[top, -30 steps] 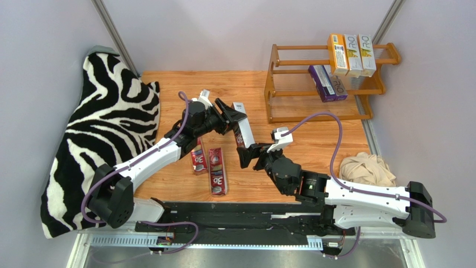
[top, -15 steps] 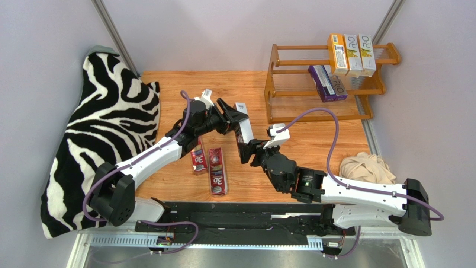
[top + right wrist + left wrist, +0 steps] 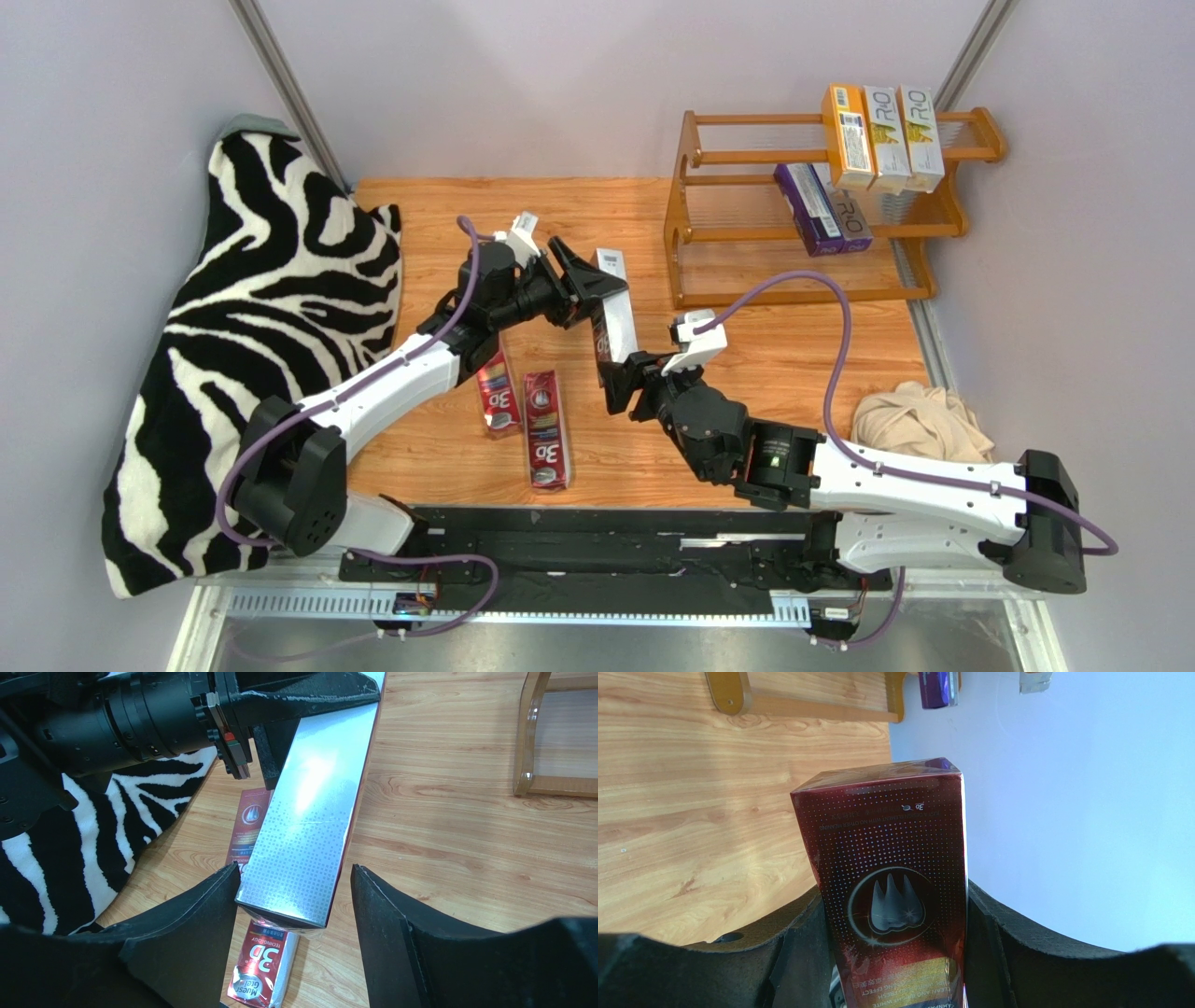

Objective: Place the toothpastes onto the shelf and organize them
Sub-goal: Pick up the toothpaste from the center of the board.

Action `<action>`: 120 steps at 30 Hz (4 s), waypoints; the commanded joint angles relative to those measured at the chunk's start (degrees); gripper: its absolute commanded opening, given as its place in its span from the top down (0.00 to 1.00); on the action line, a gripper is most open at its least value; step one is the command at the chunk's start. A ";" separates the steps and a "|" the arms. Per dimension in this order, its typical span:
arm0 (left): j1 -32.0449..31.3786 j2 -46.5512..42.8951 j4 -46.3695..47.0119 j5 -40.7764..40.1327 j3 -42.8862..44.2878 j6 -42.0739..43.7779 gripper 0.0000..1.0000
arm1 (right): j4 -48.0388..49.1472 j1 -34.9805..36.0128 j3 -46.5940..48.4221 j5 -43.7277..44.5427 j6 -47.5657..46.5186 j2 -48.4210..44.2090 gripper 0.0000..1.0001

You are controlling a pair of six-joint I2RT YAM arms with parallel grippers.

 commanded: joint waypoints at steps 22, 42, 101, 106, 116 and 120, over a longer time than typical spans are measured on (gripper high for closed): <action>0.36 -2.27 0.65 7.38 4.86 9.45 0.23 | -4.35 -3.73 -2.65 -1.64 5.48 -4.21 0.90; 1.32 -24.07 10.38 11.94 -18.69 24.84 0.15 | -9.45 -7.16 -6.87 -14.21 6.62 -20.30 1.00; -4.92 -15.72 73.93 5.88 -36.98 1.65 0.34 | 13.39 -7.16 -24.62 -32.84 21.82 -34.73 1.00; -5.09 -14.22 73.93 6.24 -35.31 1.37 0.34 | 17.26 -7.07 -25.50 -34.25 22.88 -31.99 1.00; -5.27 -15.81 73.93 7.73 -34.25 0.94 0.22 | 17.35 -7.07 -27.09 -33.02 23.76 -33.31 0.98; -6.85 -14.14 73.93 9.05 -33.11 1.46 0.10 | 17.44 -7.07 -27.44 -32.66 23.67 -34.63 0.99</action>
